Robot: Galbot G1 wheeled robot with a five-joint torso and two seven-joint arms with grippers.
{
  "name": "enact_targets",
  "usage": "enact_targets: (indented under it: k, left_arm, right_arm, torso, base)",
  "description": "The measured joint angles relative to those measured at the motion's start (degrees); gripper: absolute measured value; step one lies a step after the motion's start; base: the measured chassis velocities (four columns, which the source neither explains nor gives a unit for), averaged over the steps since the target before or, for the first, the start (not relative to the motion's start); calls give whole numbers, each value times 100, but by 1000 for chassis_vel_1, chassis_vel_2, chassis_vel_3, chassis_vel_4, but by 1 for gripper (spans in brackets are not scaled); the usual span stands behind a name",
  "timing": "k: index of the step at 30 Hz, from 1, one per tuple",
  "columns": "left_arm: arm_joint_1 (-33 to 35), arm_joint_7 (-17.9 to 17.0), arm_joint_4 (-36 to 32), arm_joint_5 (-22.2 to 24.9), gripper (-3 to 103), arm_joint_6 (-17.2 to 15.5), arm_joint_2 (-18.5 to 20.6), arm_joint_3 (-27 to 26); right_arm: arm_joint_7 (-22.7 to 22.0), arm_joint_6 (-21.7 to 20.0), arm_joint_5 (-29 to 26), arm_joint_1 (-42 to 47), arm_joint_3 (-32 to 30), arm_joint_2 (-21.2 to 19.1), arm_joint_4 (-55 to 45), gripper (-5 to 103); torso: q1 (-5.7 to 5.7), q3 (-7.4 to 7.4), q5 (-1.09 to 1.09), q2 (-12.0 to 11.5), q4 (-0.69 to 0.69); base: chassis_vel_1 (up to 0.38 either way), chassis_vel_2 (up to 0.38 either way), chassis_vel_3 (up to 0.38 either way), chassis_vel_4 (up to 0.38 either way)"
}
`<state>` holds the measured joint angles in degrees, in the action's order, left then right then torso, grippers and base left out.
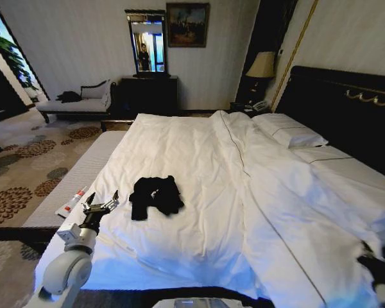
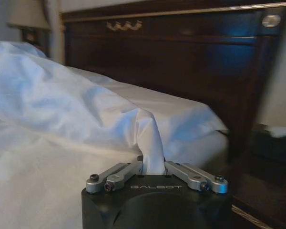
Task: Fold the clothes on the bed.
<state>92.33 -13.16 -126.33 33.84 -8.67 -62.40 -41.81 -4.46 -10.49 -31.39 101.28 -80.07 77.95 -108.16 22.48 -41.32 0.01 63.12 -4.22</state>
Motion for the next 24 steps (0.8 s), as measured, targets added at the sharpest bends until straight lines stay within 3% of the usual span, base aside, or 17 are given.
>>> enact_targets:
  k: [5,24]
  left_arm:
    - [-9,-13,20,-8,99,-6,1,23]
    - [-30,-20,50,-5,99,-10,14,41]
  right_arm:
    - [-105,189,192,-150,-254,-69,545,1]
    - [-336,239,351,-177,-725,-90,1342,1]
  torso:
    - [0,0,1,0,1]
    - [1,0,0,0,6]
  base:
    - [0,0,0,0]
    - [0,0,0,0]
